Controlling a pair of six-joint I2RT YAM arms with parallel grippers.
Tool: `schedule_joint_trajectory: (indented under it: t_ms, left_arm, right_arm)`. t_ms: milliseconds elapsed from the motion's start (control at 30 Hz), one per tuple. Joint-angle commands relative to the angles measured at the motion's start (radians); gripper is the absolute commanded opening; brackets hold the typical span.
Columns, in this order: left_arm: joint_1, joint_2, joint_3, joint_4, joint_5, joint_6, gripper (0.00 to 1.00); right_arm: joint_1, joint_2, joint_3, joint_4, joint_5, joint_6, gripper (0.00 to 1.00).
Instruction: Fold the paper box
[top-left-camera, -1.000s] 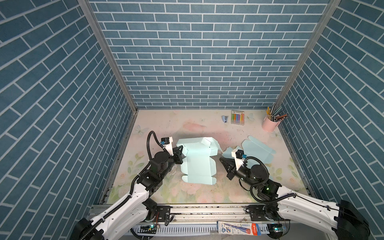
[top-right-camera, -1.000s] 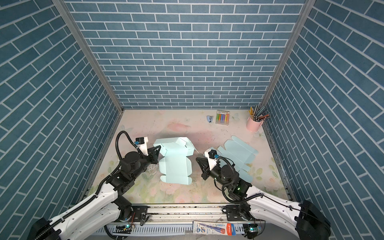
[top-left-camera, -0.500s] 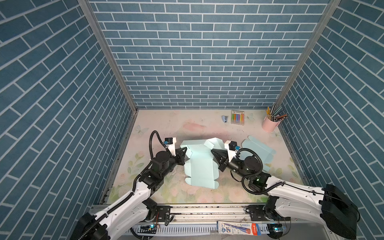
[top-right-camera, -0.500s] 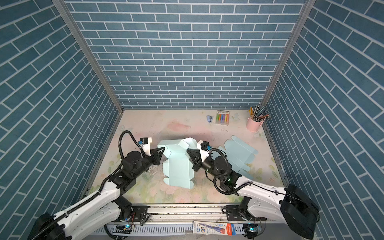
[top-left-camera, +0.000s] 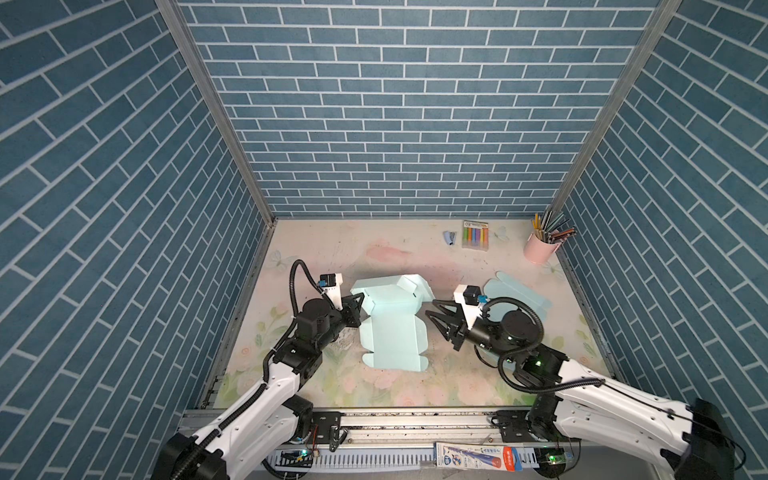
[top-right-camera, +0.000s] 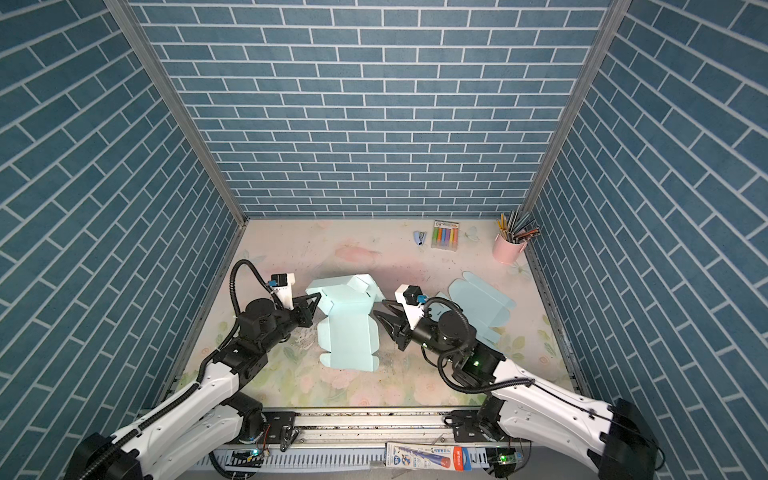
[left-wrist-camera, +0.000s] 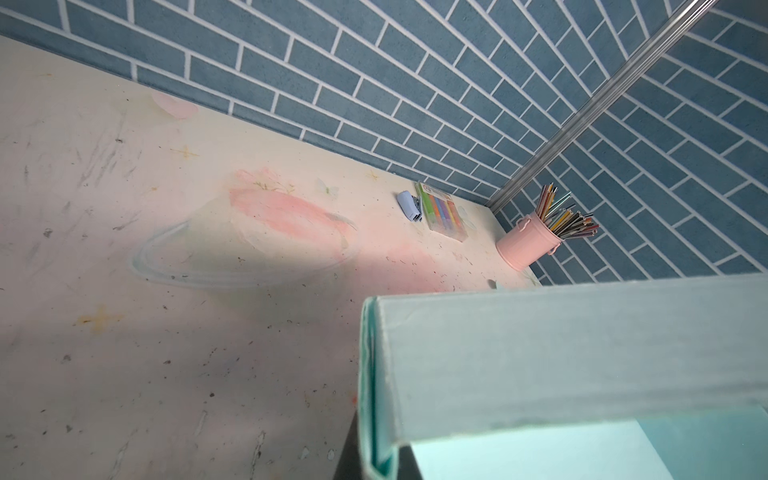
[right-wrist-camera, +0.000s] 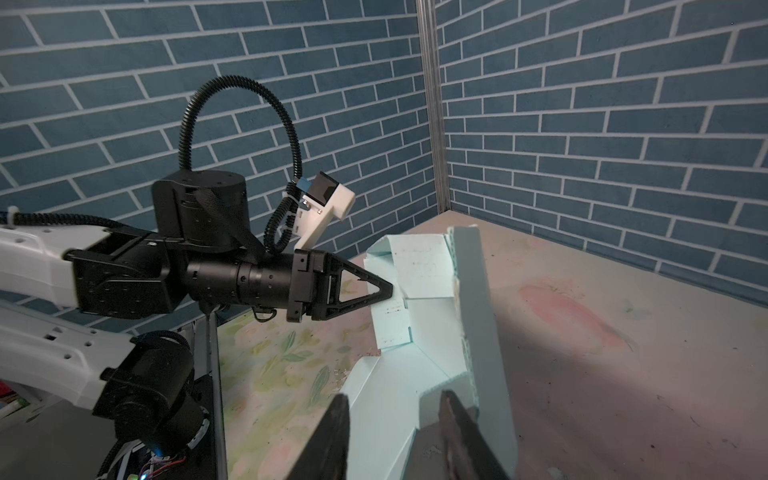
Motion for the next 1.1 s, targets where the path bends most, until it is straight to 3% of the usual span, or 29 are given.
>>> schedule_joint_trajectory:
  t_ms: [0,100,200,533,667,1067]
  left_arm:
    - [0.013,0.0,0.034,-0.02,0.08,0.033,0.0]
    - [0.013,-0.005,0.05,-0.039,0.101,0.046,0.0]
    - [0.014,0.002,0.064,-0.065,0.107,0.063,0.0]
    - [0.004,0.096,0.076,-0.042,0.183,0.054,0.0]
    - [-0.015,0.12,0.082,-0.046,0.179,0.066,0.0]
    - [-0.058,0.145,0.089,-0.045,0.169,0.079,0.0]
  right_arm:
    - [-0.059,-0.115,0.015,-0.207,0.1,-0.013,0.42]
    - [-0.248,-0.189,-0.011,-0.222,-0.054,0.062,0.42]
    - [-0.368,-0.196,-0.048,-0.142,-0.224,0.119,0.45]
    - [-0.368,0.056,-0.007,-0.048,-0.594,0.012,0.44]
    - [-0.32,0.084,-0.013,-0.021,-0.603,-0.029,0.48]
    - [-0.269,0.251,0.057,-0.01,-0.565,-0.073,0.47]
